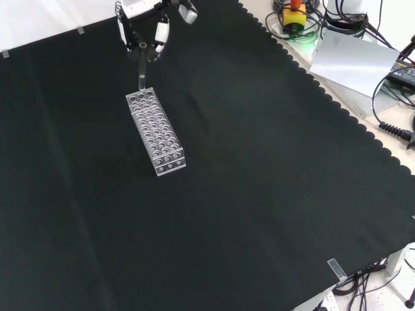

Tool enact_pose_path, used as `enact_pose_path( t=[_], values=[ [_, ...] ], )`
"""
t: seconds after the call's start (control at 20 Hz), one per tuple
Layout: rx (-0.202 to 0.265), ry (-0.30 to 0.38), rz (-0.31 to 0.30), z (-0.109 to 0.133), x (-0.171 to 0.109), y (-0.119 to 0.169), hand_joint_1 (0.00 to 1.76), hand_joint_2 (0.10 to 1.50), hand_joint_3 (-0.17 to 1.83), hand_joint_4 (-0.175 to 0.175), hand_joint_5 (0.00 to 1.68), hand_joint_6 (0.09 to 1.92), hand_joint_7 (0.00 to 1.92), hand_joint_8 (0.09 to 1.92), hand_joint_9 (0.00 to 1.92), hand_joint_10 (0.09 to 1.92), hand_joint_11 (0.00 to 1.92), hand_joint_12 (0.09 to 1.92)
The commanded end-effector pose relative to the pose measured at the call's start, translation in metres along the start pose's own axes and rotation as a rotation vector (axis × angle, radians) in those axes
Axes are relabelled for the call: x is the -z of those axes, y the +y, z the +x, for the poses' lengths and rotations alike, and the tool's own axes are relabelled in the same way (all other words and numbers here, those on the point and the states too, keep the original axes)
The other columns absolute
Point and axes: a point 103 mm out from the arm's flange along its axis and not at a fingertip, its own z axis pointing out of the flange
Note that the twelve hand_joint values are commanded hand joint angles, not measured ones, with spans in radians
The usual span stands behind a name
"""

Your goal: Shake the test tube.

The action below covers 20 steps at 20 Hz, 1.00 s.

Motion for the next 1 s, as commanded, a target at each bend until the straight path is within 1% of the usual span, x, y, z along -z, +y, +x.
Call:
enact_pose_path(
  t=[0.05, 0.1, 0.15, 0.2, 0.25, 0.35, 0.45, 0.6, 0.8, 0.9, 1.0],
  values=[
    [0.010, 0.004, -0.044, 0.005, 0.034, -0.026, 1.35, 0.71, 0.50, -0.175, 1.41, 0.09, 1.40, 0.62, 1.50, 0.74, 1.21, 0.91],
    [0.012, 0.007, -0.049, 0.006, 0.038, -0.030, 1.34, 0.72, 0.49, -0.175, 1.41, 0.09, 1.40, 0.63, 1.53, 0.72, 1.21, 0.91],
    [0.015, 0.007, -0.053, 0.008, 0.041, -0.033, 1.37, 0.70, 0.53, -0.175, 1.41, 0.09, 1.40, 0.62, 1.44, 0.77, 1.20, 0.91],
    [0.019, 0.005, -0.055, 0.011, 0.043, -0.035, 1.36, 0.70, 0.52, -0.175, 1.41, 0.09, 1.40, 0.62, 1.45, 0.79, 1.20, 0.91],
    [0.023, 0.004, -0.057, 0.014, 0.044, -0.038, 1.35, 0.72, 0.50, -0.175, 1.41, 0.09, 1.40, 0.63, 1.49, 0.77, 1.20, 0.92],
    [0.036, 0.002, -0.054, 0.021, 0.046, -0.041, 1.41, 0.67, 0.57, -0.175, 1.41, 0.09, 1.40, 0.61, 1.35, 0.82, 1.20, 0.91],
    [0.055, 0.010, -0.047, 0.032, 0.046, -0.045, 1.43, 0.65, 0.61, -0.175, 1.41, 0.09, 1.40, 0.60, 1.28, 0.85, 1.19, 0.91],
    [0.090, 0.031, -0.032, 0.050, 0.045, -0.048, 1.44, 0.64, 0.63, -0.175, 1.41, 0.09, 1.40, 0.60, 1.26, 0.86, 1.19, 0.91],
    [0.156, 0.070, -0.005, 0.082, 0.043, -0.054, 1.44, 0.64, 0.63, -0.175, 1.41, 0.09, 1.40, 0.60, 1.26, 0.86, 1.19, 0.91],
    [0.180, 0.067, 0.003, 0.097, 0.042, -0.057, 1.44, 0.64, 0.63, -0.175, 1.41, 0.09, 1.40, 0.60, 1.26, 0.86, 1.19, 0.91],
    [0.211, 0.079, 0.013, 0.114, 0.039, -0.061, 1.44, 0.64, 0.63, -0.175, 1.41, 0.09, 1.40, 0.60, 1.26, 0.86, 1.19, 0.91]
  ],
)
